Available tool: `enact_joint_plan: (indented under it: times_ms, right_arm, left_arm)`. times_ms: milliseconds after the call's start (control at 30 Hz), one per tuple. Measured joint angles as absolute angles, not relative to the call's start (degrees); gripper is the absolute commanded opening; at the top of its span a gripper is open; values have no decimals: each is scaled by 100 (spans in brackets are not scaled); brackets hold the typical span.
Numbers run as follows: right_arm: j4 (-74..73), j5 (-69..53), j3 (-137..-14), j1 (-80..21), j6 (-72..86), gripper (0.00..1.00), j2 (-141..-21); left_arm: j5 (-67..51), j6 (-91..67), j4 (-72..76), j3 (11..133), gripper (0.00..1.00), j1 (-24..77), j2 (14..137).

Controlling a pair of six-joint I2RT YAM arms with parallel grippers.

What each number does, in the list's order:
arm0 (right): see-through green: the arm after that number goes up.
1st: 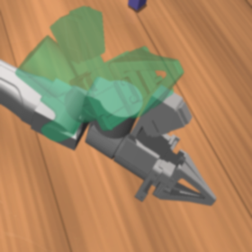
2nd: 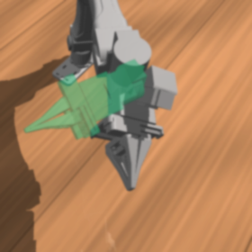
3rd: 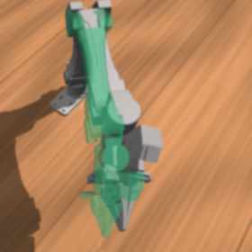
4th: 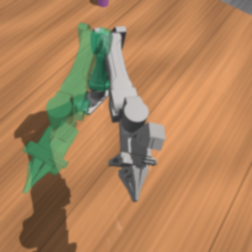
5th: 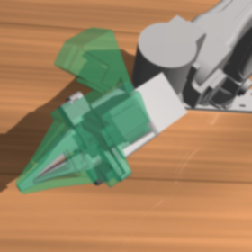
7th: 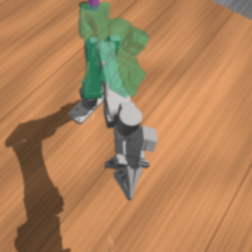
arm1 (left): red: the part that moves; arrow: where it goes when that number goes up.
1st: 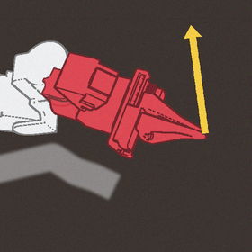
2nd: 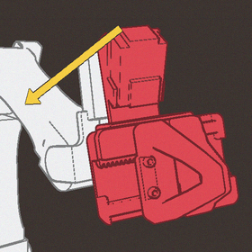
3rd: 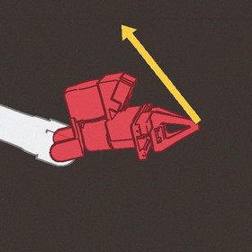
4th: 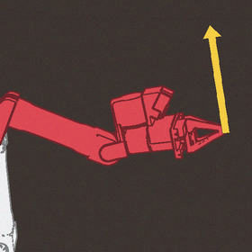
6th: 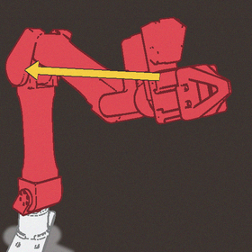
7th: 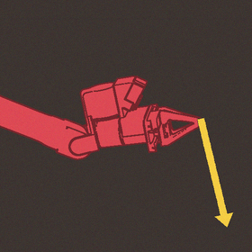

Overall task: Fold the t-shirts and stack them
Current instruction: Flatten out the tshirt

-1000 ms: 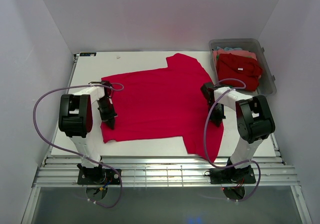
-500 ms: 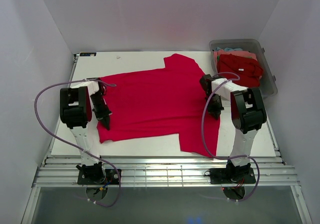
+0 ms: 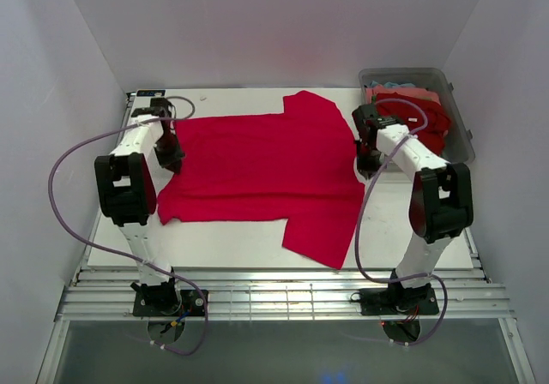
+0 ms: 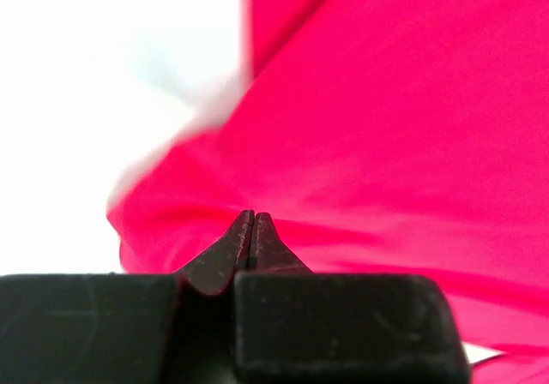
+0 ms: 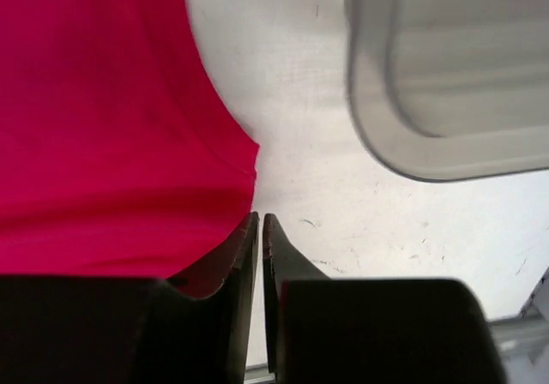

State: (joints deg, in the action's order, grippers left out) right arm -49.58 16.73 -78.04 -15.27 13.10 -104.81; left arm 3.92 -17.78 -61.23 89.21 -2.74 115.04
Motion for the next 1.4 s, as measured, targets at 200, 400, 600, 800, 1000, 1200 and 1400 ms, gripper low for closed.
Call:
enact_joint_plan:
  times_ms: [200, 400, 600, 800, 1000, 1200, 1400]
  right_arm:
    - [-4886, 1214, -9161, -1479, 1138, 41, -9513]
    - [-4637, 790, -9384, -1481, 1092, 30, -9282]
    - [-4204, 3, -9091, -1476, 1170, 8, -10171]
    - [-3800, -532, -8615, -1581, 1201, 8, -10479]
    - [-3380, -812, -8573, -1643, 1247, 8, -10715]
    - [-3148, -937, -8624, -1699, 1306, 8, -11369]
    - [-3089, -937, -8256, -1909, 1323, 8, -11666]
  left_arm:
    - [366, -1806, -5767, 10665, 17, -226, 11102]
    - [86, -1822, -5599, 10849, 29, -200, 10982]
    - [-215, -1835, -5127, 10147, 4, 34, 11107]
    - [-222, -1763, -4759, 9548, 0, 753, 11260]
    - [-198, -1743, -4473, 9509, 0, 1063, 11662]
    - [-60, -1739, -4206, 9198, 0, 1039, 11979]
    - [104, -1804, -3977, 8737, 0, 1020, 11907]
